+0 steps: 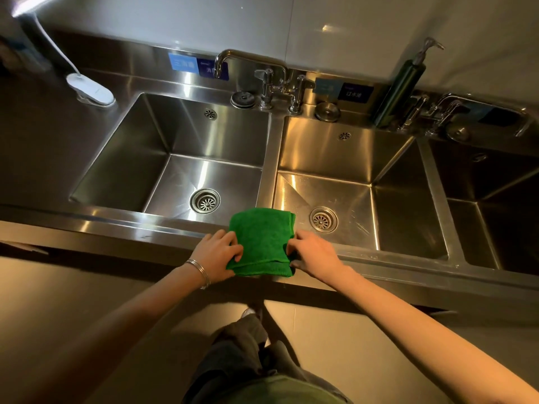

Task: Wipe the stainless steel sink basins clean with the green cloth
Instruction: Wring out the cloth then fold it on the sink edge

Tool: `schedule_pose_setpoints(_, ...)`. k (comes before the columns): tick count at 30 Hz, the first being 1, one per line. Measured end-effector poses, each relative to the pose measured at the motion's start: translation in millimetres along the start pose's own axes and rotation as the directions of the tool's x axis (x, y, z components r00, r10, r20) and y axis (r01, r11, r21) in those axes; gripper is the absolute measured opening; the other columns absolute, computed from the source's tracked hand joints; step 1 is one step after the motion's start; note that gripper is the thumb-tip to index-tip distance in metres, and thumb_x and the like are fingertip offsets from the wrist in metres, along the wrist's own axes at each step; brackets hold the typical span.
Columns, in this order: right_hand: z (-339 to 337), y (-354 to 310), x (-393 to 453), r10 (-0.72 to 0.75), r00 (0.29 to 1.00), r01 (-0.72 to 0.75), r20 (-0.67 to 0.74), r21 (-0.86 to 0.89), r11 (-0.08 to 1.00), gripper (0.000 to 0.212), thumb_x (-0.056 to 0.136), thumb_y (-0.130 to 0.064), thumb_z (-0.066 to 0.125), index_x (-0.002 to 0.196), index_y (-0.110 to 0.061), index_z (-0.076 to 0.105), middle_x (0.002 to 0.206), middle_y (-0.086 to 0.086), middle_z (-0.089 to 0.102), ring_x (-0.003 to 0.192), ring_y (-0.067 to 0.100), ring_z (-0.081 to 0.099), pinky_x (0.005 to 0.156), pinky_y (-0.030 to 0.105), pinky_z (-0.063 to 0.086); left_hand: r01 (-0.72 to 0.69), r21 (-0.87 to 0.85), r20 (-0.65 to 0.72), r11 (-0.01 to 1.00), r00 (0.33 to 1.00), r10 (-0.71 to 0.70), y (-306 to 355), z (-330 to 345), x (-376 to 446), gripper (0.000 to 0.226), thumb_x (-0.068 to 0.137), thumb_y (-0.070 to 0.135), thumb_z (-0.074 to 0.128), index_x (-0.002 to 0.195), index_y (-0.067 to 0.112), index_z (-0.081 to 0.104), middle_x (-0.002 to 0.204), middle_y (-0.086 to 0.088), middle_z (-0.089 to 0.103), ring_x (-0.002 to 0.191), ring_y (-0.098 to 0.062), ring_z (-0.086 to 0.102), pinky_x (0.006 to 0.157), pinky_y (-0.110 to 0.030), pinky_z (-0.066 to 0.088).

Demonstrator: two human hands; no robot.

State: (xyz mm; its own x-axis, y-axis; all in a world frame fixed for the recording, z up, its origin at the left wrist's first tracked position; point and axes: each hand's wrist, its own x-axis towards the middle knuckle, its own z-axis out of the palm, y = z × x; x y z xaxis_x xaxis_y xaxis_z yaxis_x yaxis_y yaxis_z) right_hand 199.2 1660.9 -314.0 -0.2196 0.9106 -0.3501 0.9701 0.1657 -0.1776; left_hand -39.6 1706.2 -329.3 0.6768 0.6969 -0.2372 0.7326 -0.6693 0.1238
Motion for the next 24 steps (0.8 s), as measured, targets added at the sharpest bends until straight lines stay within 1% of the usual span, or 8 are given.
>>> schedule_pose_setpoints(4,-4.7,-1.6,-2.5,-0.117,0.991,0.111,-0.063,-0.080,0.991,0.024,0.089,-0.029,0.059,0.111,-0.019,0.062,0.110,0.002,0.056,0.105,0.020,0.050,0.085,0.037,0.047,0.056,0.032,0.022,0.998,0.998,-0.057,-2.6,-4.4,-5.1,0.015,0.080,0.029,0.058,0.091,0.024,0.065,0.109,0.001,0.053,0.105,-0.020,0.046,0.085,-0.030,0.035)
schedule_pose_setpoints(7,-8.9,1.3,-1.6,-0.130,0.991,0.131,0.033,-0.017,0.991,0.022,0.086,-0.036,0.061,0.104,-0.023,0.066,0.107,-0.003,0.058,0.101,0.015,0.045,0.084,0.035,0.046,0.048,0.059,0.126,0.997,0.991,-0.055,-10.0,-13.4,-1.5,0.017,0.084,0.032,0.053,0.093,0.027,0.067,0.103,0.007,0.058,0.105,-0.017,0.044,0.086,-0.028,0.037)
schedule_pose_setpoints(10,-17.7,8.8,9.6,-0.078,0.991,0.069,0.105,0.086,0.994,0.027,0.082,-0.044,0.064,0.098,-0.023,0.069,0.104,-0.004,0.060,0.100,0.012,0.043,0.085,0.034,0.044,0.036,-0.147,0.088,0.988,0.996,-0.023,-21.7,-26.2,13.3,0.012,0.082,0.029,0.062,0.090,0.023,0.069,0.104,0.002,0.061,0.102,-0.018,0.051,0.087,-0.027,0.043)
schedule_pose_setpoints(13,-33.8,11.8,31.6,-0.003,1.000,0.007,-0.021,0.207,0.978,0.025,0.082,-0.037,0.067,0.101,-0.020,0.065,0.106,0.001,0.062,0.106,0.017,0.049,0.089,0.035,0.044,0.083,-0.307,-0.012,0.948,0.996,-0.091,-35.2,-40.1,38.2,0.031,0.078,0.024,0.070,0.108,0.018,0.062,0.116,-0.004,0.053,0.108,-0.019,0.049,0.089,-0.023,0.037)
schedule_pose_setpoints(15,-40.0,11.0,49.1,0.051,0.998,-0.038,-0.049,0.241,0.970,0.034,0.081,-0.032,0.070,0.109,-0.016,0.060,0.113,0.006,0.060,0.108,0.021,0.051,0.089,0.034,0.044,0.122,-0.323,0.050,0.939,0.992,-0.112,-41.1,-43.7,58.4,0.054,0.077,0.028,0.072,0.125,0.014,0.051,0.127,-0.007,0.049,0.116,-0.022,0.047,0.095,-0.027,0.036)
schedule_pose_setpoints(18,-40.1,11.5,73.0,0.104,0.993,-0.114,0.054,0.264,0.958,0.070,0.073,-0.031,0.077,0.132,-0.013,0.044,0.132,0.010,0.052,0.121,0.025,0.048,0.101,0.040,0.042,0.198,-0.381,0.229,0.903,0.967,-0.115,-50.2,-38.2,86.3,0.078,0.073,0.030,0.077,0.136,0.007,0.037,0.137,-0.012,0.044,0.124,-0.026,0.045,0.103,-0.032,0.036)
schedule_pose_setpoints(20,-37.9,15.0,84.4,0.128,0.980,-0.171,0.152,0.319,0.932,0.085,0.071,-0.027,0.079,0.140,-0.010,0.033,0.141,0.012,0.044,0.127,0.028,0.043,0.106,0.040,0.038,0.242,-0.409,0.314,0.880,0.943,-0.113,-57.7,-33.6,100.5,0.078,0.072,0.029,0.078,0.134,0.004,0.038,0.136,-0.012,0.047,0.122,-0.025,0.047,0.103,-0.033,0.038)
schedule_pose_setpoints(24,-35.8,21.0,97.3,0.147,0.943,-0.259,0.298,0.383,0.887,0.067,0.077,-0.016,0.075,0.131,-0.003,0.038,0.130,0.016,0.051,0.115,0.029,0.052,0.097,0.038,0.045,0.230,-0.353,0.386,0.907,0.919,-0.083,-64.4,-32.7,117.1,0.054,0.073,0.029,0.077,0.116,0.009,0.051,0.116,-0.007,0.056,0.107,-0.024,0.053,0.086,-0.030,0.044)
